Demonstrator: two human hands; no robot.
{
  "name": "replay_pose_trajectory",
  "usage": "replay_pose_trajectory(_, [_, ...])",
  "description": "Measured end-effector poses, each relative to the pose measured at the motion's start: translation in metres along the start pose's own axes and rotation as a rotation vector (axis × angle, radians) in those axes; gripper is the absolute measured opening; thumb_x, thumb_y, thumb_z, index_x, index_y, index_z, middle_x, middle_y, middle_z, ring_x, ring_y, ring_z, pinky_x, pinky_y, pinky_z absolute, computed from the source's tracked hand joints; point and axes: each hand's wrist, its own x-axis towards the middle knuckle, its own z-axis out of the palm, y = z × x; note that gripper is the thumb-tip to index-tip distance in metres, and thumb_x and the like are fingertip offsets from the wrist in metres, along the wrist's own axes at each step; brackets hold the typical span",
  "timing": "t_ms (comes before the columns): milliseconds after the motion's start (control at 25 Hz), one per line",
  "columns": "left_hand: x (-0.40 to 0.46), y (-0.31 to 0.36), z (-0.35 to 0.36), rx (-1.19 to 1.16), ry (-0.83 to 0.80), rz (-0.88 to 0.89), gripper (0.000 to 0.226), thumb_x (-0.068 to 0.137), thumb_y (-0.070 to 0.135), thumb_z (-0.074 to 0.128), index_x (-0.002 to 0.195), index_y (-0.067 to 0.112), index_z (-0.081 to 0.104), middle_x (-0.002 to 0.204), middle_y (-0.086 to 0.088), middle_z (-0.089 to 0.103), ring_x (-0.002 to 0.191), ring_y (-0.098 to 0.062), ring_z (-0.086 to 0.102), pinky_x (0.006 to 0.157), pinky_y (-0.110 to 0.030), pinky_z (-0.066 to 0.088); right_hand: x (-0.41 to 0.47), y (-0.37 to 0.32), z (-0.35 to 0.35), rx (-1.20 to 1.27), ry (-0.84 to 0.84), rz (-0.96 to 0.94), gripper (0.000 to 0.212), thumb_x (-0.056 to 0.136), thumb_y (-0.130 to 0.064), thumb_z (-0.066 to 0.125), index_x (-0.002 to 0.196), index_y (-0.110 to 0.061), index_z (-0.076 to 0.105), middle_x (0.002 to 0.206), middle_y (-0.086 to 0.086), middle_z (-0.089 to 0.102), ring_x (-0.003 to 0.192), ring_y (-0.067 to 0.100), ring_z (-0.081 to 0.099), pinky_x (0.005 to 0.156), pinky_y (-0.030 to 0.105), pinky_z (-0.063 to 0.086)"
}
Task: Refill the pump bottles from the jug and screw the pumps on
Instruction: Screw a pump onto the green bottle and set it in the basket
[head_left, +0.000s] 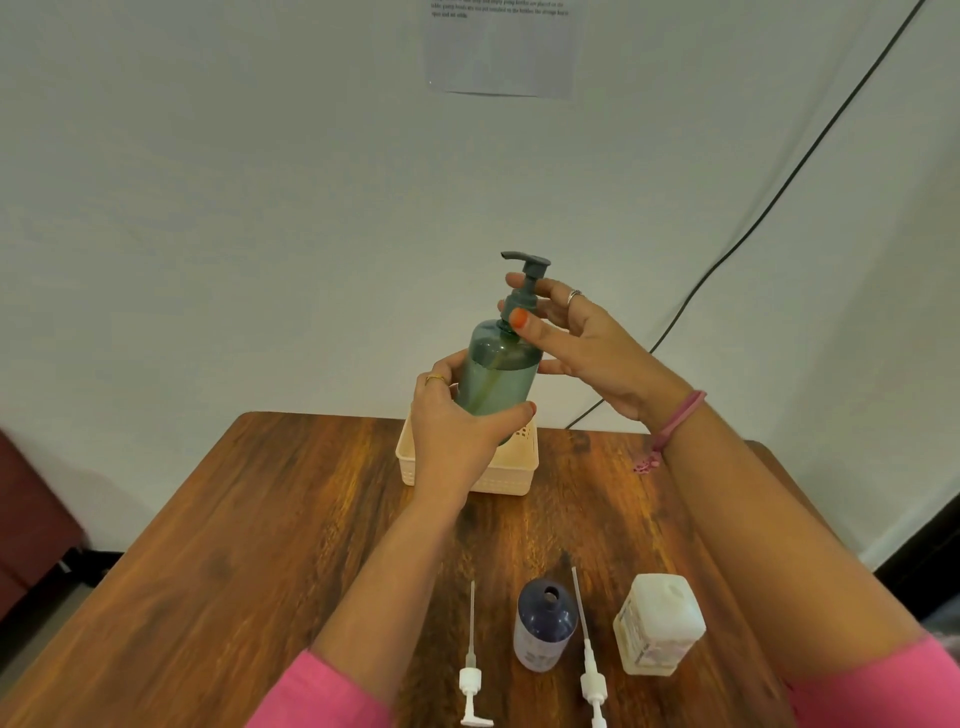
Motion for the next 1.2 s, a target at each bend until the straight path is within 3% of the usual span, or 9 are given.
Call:
replay_pose_trajectory(120, [0.001,0.0,0.0,0.003,0.005,0.001,0.077,0.06,0.026,0.088,0.125,0.025,0.046,0.119,0.003,0.049,0.107,-0.008,0.049,0.078,-0.022,0.052,-0.002,-0.002,0.003,0.106,0.041,-0.049,0.032,0.088,-0.023,0.063,0.12,-0.025,0.059,0.124,0.003,0.062,0.113,0.015,0.06,0.089,0.034,0.054])
replay_pose_trajectory(240, [0.0,-0.003,-0.001,0.007,0.008,0.004,0.077,0.058,0.026,0.089,0.122,0.025,0.047,0.119,0.002,0.05,0.106,-0.009,0.05,0.083,-0.029,0.054,0.001,-0.003,0.013,0.119,0.174,0.002,0.043,0.078,-0.021,0.075,0.116,-0.011,0.059,0.117,0.002,0.063,0.1,0.015,0.066,0.088,0.035,0.055])
replay_pose_trajectory(400, [-0.002,-0.003,0.0,-0.004,0.012,-0.008,0.075,0.06,0.025,0.088,0.122,0.024,0.046,0.119,0.001,0.051,0.107,-0.01,0.051,0.083,-0.028,0.054,-0.001,0.004,0.013,0.198,0.013,0.105,0.056,0.076,-0.025,0.075,0.127,-0.023,0.052,0.127,-0.003,0.056,0.115,0.013,0.057,0.087,0.033,0.055])
replay_pose_trajectory(560, [-0.002,-0.005,0.001,-0.008,0.011,0.002,0.075,0.058,0.024,0.088,0.121,0.025,0.046,0.118,0.002,0.05,0.107,-0.011,0.051,0.08,-0.026,0.054,-0.005,0.008,0.014,0.339,0.066,0.048,0.034,0.084,-0.011,0.067,0.117,-0.016,0.063,0.12,-0.001,0.065,0.108,0.013,0.062,0.085,0.03,0.053])
replay_pose_trajectory(720, [-0.003,-0.007,0.002,-0.001,0.02,-0.002,0.075,0.056,0.027,0.09,0.117,0.028,0.047,0.117,0.003,0.051,0.105,-0.01,0.052,0.082,-0.031,0.055,-0.001,0.008,0.025,0.393,0.18,0.119,0.048,0.073,-0.019,0.077,0.117,-0.007,0.061,0.113,0.007,0.067,0.095,0.014,0.066,0.076,0.03,0.053])
replay_pose_trajectory(880, [-0.004,-0.007,0.001,-0.024,0.027,-0.01,0.077,0.055,0.025,0.09,0.12,0.024,0.048,0.118,0.002,0.052,0.105,-0.009,0.052,0.081,-0.028,0.054,-0.008,0.008,0.016,0.49,0.016,0.094,0.038,0.079,-0.019,0.068,0.117,-0.021,0.062,0.114,-0.002,0.066,0.108,0.013,0.061,0.088,0.034,0.053])
replay_pose_trajectory(960, [-0.005,-0.006,0.001,-0.018,0.024,-0.003,0.077,0.056,0.025,0.09,0.121,0.024,0.048,0.118,0.002,0.051,0.106,-0.011,0.051,0.081,-0.029,0.055,-0.009,0.01,0.016,0.461,0.068,0.061,0.033,0.083,-0.011,0.066,0.116,-0.016,0.064,0.114,0.001,0.066,0.106,0.014,0.062,0.085,0.033,0.053])
replay_pose_trajectory(1080, [-0.007,-0.008,0.003,-0.015,0.027,-0.004,0.076,0.055,0.026,0.09,0.118,0.026,0.047,0.117,0.002,0.052,0.107,-0.012,0.052,0.081,-0.03,0.055,-0.006,0.011,0.025,0.403,0.204,0.091,0.046,0.076,-0.014,0.076,0.118,-0.006,0.059,0.117,0.008,0.065,0.107,0.02,0.062,0.077,0.032,0.053])
replay_pose_trajectory(1200, [-0.008,-0.009,0.004,-0.018,0.036,-0.006,0.075,0.055,0.027,0.09,0.116,0.028,0.046,0.116,0.002,0.052,0.106,-0.012,0.052,0.083,-0.032,0.055,-0.008,0.015,0.025,0.437,0.111,0.115,0.055,0.073,-0.021,0.075,0.124,-0.015,0.056,0.124,0.003,0.062,0.115,0.019,0.059,0.086,0.035,0.053])
